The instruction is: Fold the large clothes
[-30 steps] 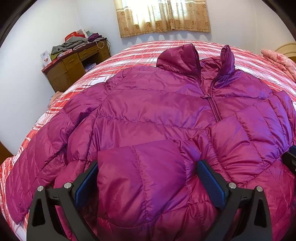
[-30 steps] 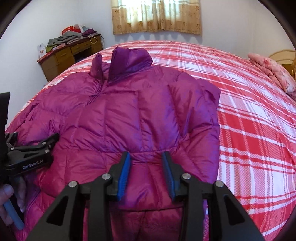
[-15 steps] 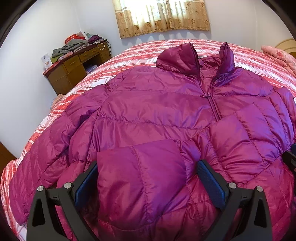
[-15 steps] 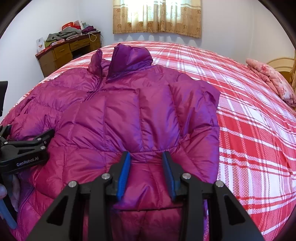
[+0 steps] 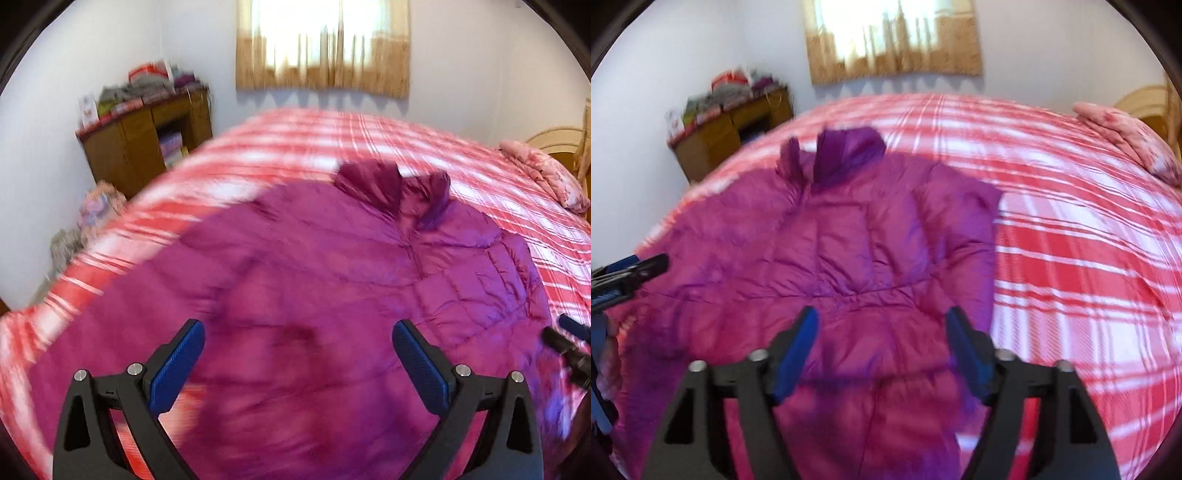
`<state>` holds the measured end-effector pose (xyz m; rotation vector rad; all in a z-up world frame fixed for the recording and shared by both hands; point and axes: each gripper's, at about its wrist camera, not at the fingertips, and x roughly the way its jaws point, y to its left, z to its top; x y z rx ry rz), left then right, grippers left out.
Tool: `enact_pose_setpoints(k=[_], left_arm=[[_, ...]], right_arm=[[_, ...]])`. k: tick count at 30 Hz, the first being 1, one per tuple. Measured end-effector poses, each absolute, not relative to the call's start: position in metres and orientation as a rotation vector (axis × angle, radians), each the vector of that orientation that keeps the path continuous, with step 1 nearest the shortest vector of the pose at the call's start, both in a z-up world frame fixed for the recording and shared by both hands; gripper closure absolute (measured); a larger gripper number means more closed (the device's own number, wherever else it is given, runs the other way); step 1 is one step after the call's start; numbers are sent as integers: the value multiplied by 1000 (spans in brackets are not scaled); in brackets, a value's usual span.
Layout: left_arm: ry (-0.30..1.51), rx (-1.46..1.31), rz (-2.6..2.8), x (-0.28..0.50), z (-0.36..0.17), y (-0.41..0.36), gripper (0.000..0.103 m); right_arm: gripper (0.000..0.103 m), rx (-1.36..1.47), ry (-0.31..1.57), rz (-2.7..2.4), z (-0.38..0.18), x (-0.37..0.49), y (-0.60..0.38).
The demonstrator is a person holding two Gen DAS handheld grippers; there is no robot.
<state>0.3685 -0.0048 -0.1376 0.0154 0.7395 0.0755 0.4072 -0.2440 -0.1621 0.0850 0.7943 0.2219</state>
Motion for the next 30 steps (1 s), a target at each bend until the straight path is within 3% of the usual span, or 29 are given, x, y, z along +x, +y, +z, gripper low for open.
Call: enact_pose_setpoints(k=[5, 10, 18, 20, 21, 22, 30], left_arm=[[728, 120, 284, 320, -147, 89, 1], [779, -27, 492, 276, -169, 198, 1], [872, -136, 453, 271, -198, 228, 2], [877, -133, 419, 274, -202, 221, 34], [883, -121, 408, 279, -201, 215, 69], [884, -101, 407, 284, -197, 212, 91], [585, 50, 423, 292, -73, 157, 94]], right_arm=[[23, 65, 798, 225, -159, 360, -256], [22, 26, 789, 223, -169, 326, -251], [19, -63, 759, 289, -174, 311, -219], [19, -91, 744, 314, -172, 308, -212], [19, -109, 734, 327, -171, 305, -209], [19, -137, 717, 340, -169, 302, -205], [19, -201, 657, 313, -163, 296, -205]])
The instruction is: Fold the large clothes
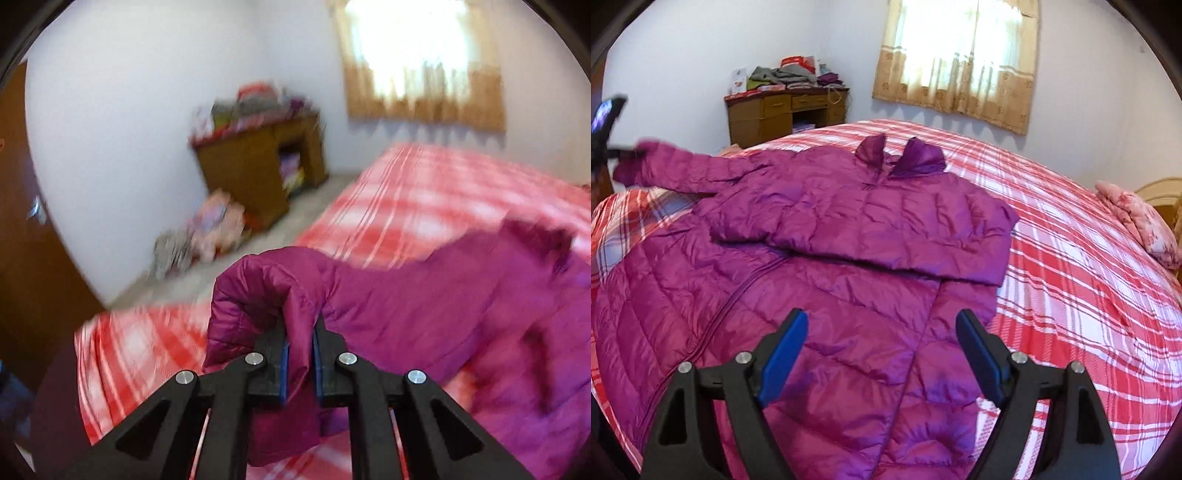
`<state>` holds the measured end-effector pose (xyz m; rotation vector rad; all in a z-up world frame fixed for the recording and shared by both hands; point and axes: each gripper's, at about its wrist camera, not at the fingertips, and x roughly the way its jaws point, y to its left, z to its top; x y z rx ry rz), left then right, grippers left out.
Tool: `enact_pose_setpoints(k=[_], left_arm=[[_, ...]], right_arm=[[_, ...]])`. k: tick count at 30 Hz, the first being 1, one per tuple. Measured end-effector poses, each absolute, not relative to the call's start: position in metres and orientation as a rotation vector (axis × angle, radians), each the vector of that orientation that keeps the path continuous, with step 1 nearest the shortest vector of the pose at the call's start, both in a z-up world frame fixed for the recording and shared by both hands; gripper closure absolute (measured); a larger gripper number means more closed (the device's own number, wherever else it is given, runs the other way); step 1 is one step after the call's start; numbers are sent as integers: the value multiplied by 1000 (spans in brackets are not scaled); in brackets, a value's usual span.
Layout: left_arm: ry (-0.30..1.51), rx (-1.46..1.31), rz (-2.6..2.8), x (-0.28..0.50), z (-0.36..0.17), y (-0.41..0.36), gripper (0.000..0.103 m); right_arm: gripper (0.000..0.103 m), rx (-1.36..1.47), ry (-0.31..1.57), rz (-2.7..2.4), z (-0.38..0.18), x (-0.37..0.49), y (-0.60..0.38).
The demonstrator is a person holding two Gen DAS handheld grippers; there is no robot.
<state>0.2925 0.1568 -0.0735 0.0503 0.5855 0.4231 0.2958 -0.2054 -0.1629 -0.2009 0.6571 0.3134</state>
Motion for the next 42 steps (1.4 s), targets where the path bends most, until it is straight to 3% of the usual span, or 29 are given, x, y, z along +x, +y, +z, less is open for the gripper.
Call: enact_pose_setpoints(k=[6, 17, 18, 21, 22, 25, 30, 33, 36, 42], left_arm=[[455, 148, 243, 305, -37, 53, 95], [494, 274, -84, 320, -77, -115, 91], [510, 285, -97, 320, -81, -125, 81], [518, 313, -87, 317, -91, -148, 30], [481, 322, -76, 312, -91, -151, 24], [415, 363, -73, 302, -91, -154, 13], [389, 344, -21, 298, -92, -117, 11], [469, 292, 94, 313, -111, -66, 11], [585, 248, 206, 329, -138, -22, 11], [749, 130, 375, 345, -188, 54, 11]], right_arm=[[19, -148, 680, 250, -162, 301, -224], [19, -11, 703, 132, -162, 309, -281], [19, 12, 713, 121, -165, 310, -286], [19, 53, 733, 107, -170, 311, -296], [19, 60, 737, 106, -170, 310, -298], [17, 64, 748, 106, -170, 312, -300], [15, 72, 750, 130, -162, 317, -298], [16, 76, 744, 176, -151, 322, -287], [30, 71, 766, 251, -138, 335, -268], [31, 122, 826, 369, -126, 373, -224]])
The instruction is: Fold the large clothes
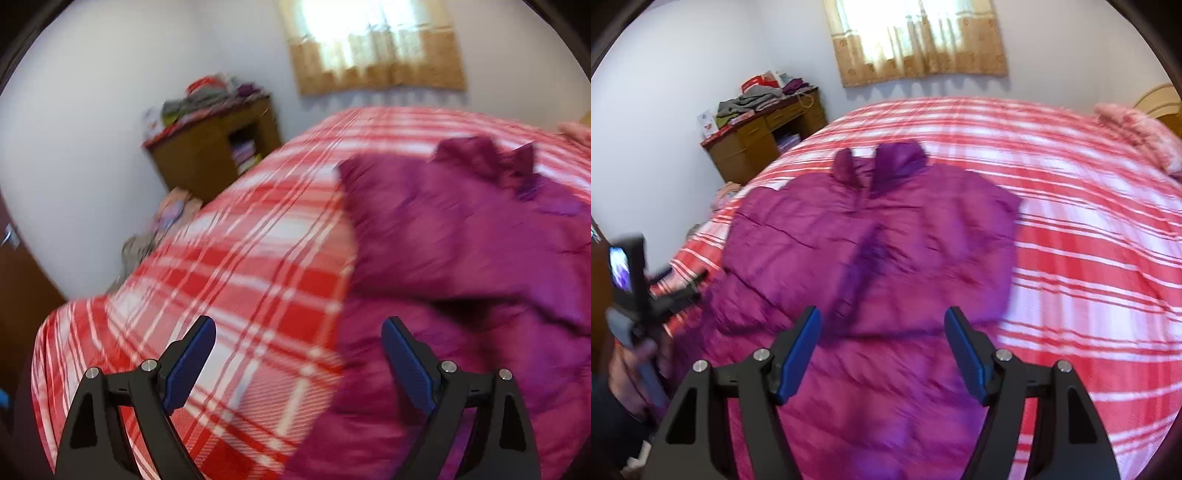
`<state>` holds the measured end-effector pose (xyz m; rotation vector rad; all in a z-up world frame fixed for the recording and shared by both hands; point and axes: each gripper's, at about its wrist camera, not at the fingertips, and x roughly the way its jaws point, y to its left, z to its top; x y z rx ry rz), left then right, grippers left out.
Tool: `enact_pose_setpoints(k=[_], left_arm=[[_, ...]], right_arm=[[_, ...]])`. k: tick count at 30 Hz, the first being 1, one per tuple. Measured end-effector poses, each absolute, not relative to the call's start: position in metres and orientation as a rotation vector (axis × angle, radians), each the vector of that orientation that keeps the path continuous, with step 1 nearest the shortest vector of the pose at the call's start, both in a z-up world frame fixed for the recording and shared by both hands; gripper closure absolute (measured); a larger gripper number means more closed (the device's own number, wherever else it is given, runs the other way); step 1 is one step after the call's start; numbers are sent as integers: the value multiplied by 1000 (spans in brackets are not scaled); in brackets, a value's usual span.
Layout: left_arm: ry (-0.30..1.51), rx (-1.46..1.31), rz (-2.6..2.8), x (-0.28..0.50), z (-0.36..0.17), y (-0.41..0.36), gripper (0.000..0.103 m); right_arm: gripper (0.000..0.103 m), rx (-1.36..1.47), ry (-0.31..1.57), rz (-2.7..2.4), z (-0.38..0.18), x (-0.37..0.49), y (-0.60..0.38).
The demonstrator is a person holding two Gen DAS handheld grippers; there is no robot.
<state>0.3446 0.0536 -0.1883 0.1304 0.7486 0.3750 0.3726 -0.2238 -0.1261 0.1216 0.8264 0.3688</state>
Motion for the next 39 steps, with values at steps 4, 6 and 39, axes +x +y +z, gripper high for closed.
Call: enact_pose_setpoints(k=[4, 6, 39], left_arm=[[777, 90, 376, 348, -205, 64, 11], [771, 96, 365, 349, -206, 64, 11], [799, 99, 191, 442, -199, -30, 11]], right_arm=[[36, 170, 887, 392, -143, 403, -198], [65, 208, 932, 427, -160, 415, -188], [74, 110, 822, 286, -174, 430, -171]])
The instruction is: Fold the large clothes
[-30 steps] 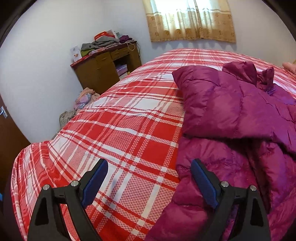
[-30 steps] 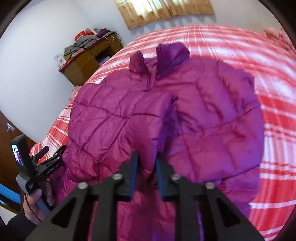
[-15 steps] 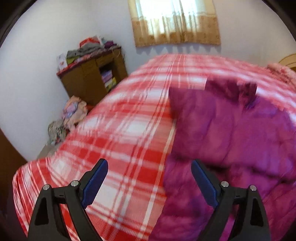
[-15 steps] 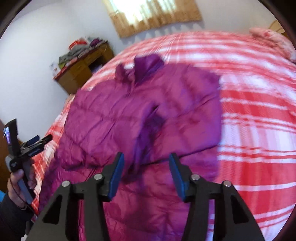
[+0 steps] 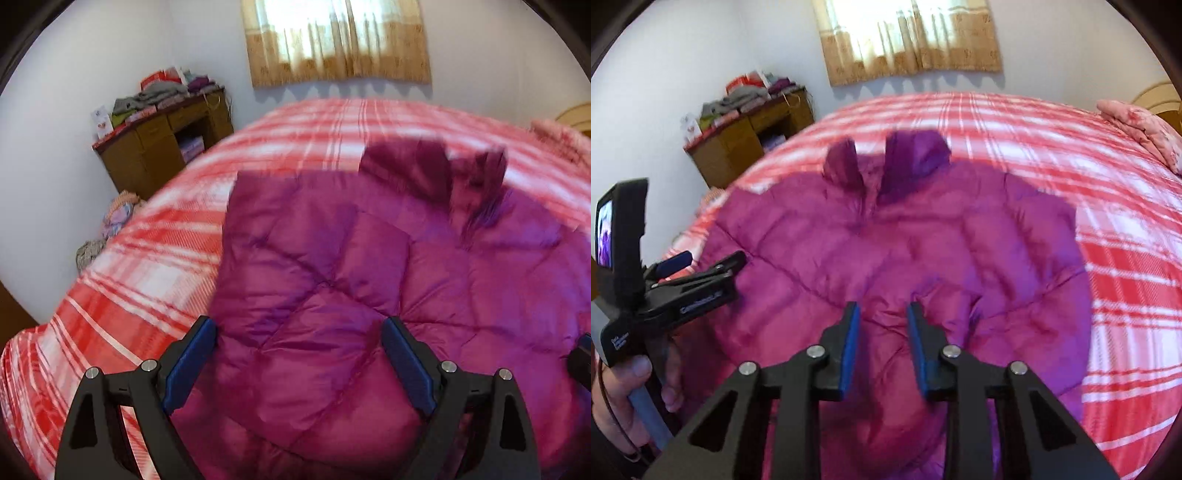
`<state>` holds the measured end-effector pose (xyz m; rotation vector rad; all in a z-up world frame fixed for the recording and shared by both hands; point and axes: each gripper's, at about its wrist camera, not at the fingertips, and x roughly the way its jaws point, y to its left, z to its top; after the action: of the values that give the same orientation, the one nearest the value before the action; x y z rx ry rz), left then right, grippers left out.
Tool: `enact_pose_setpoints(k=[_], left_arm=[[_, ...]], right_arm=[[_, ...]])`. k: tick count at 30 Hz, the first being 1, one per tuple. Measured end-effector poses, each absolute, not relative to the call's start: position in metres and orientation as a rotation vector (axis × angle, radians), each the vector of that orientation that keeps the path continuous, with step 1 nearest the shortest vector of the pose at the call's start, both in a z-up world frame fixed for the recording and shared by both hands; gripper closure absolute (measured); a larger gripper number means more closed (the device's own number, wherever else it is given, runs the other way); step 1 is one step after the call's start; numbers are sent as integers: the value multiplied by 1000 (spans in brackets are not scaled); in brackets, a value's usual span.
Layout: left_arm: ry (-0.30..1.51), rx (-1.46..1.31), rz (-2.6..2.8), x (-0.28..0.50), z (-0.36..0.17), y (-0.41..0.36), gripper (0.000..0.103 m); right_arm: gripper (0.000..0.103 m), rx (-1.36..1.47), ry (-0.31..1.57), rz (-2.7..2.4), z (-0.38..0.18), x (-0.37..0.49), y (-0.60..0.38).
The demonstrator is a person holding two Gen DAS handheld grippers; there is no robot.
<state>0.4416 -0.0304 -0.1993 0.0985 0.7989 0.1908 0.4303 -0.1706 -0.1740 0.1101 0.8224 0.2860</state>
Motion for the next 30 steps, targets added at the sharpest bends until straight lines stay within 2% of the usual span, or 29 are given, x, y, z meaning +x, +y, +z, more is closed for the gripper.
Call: enact_pose_setpoints(k=[5, 26, 30], left_arm=[[799, 94, 177, 443, -208, -30, 11], [828, 118, 180, 447, -217, -31, 9], [839, 96, 188, 443, -205, -25, 9]], right_arm=[[79, 131, 817, 294, -192, 428, -180], [79, 93, 824, 264, -199, 427, -169], [79, 77, 827, 258, -198, 426, -167]])
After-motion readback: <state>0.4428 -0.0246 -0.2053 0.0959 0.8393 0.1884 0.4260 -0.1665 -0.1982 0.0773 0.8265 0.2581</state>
